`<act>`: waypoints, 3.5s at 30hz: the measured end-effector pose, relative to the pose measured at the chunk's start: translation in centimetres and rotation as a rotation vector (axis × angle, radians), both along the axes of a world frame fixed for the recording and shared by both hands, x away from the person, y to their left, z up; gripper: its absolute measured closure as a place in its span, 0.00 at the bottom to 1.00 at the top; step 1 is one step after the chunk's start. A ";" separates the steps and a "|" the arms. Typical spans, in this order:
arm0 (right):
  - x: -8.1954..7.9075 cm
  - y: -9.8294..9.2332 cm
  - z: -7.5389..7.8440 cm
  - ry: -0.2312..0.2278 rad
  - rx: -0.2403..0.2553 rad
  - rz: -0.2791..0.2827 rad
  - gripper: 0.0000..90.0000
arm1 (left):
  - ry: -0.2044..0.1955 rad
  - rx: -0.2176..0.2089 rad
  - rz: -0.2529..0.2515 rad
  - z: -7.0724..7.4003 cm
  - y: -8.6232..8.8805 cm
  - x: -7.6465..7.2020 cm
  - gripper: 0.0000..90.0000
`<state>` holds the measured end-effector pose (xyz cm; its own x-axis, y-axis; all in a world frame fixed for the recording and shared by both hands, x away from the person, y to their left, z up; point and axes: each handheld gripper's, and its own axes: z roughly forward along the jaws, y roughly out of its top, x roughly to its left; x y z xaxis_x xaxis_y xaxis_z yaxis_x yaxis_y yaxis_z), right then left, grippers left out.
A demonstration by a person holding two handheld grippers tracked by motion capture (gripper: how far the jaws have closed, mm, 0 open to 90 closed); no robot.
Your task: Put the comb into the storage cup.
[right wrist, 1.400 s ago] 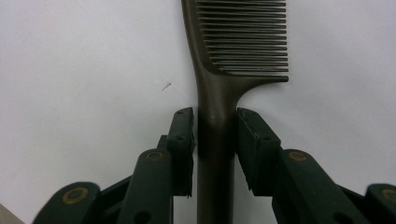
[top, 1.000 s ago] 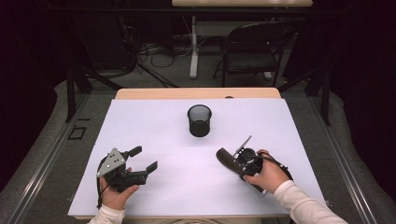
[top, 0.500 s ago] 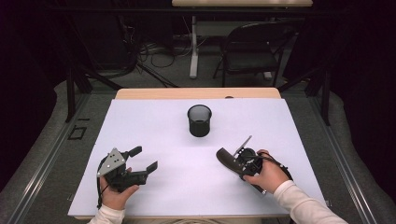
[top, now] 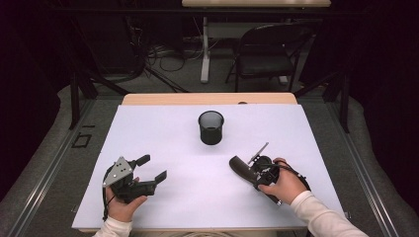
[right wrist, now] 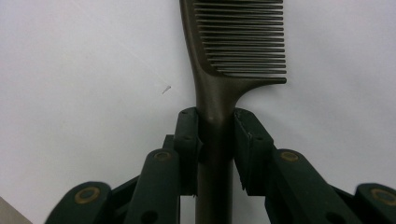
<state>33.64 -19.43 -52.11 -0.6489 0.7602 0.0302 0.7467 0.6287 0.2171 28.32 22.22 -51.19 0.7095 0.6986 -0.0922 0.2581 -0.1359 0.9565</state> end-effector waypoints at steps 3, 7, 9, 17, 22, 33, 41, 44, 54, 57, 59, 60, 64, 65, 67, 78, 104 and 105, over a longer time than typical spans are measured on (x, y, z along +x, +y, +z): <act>0.0 -0.1 0.3 0.000 0.001 0.000 0.80 | -0.002 0.000 0.005 0.0 0.0 0.0 0.16; -0.1 -0.4 0.4 -0.022 0.029 -0.010 0.80 | 0.000 0.000 0.000 0.0 0.0 0.0 0.16; -0.1 -0.4 0.5 -0.020 0.033 -0.015 0.80 | -0.001 -0.001 0.000 0.0 0.0 0.0 0.16; -0.2 -0.6 1.0 -0.041 0.055 -0.018 0.80 | 0.000 0.000 0.001 0.0 0.0 0.0 0.16; -0.3 -0.5 1.5 -0.038 0.066 -0.041 0.80 | 0.000 0.000 0.001 0.0 0.0 0.0 0.16; -0.2 -0.7 3.1 -0.117 0.134 -0.023 0.80 | 0.000 0.000 0.001 0.0 0.0 0.0 0.16; -0.3 -0.8 3.8 -0.147 0.174 -0.030 0.80 | 0.000 0.001 0.001 0.0 0.0 0.0 0.16; -0.2 -0.8 3.9 -0.154 0.182 -0.032 0.80 | 0.000 0.001 0.001 0.0 0.0 0.0 0.16; -0.1 -0.8 4.9 -0.209 0.234 -0.041 0.80 | 0.001 0.001 0.002 0.0 0.0 0.0 0.16; -0.2 -0.7 5.3 -0.227 0.247 -0.043 0.80 | 0.001 0.002 0.006 0.0 0.0 0.0 0.16; -0.2 -0.7 5.6 -0.244 0.266 -0.042 0.80 | 0.002 0.000 0.002 0.0 0.0 0.1 0.16; -0.2 -0.7 5.6 -0.244 0.266 -0.042 0.80 | 0.001 -0.004 -0.002 -0.1 0.0 0.1 0.16; -0.3 -0.6 6.2 -0.271 0.287 -0.034 0.80 | 0.002 -0.002 -0.001 -0.1 0.0 0.1 0.16; -0.3 -0.5 6.3 -0.276 0.290 -0.032 0.80 | 0.002 -0.002 -0.001 -0.1 0.0 0.1 0.16; -0.4 -0.3 6.5 -0.295 0.297 -0.031 0.80 | 0.005 -0.001 0.002 -0.1 0.0 0.1 0.16; -0.5 0.8 7.2 -0.367 0.317 -0.006 0.80 | 0.008 0.000 0.006 -0.2 -0.1 0.2 0.16; -1.2 4.3 8.3 -0.594 0.434 0.099 0.80 | 0.006 0.006 0.002 -0.2 -0.1 0.2 0.16; -1.2 4.4 8.3 -0.596 0.443 0.099 0.80 | 0.006 0.007 0.002 -0.2 -0.1 0.2 0.16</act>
<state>32.39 -15.06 -43.81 -0.7156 0.6961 -0.0577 0.3684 0.4464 0.8155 28.52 22.13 -51.40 0.7074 0.7008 -0.0919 0.2645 -0.1419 0.9539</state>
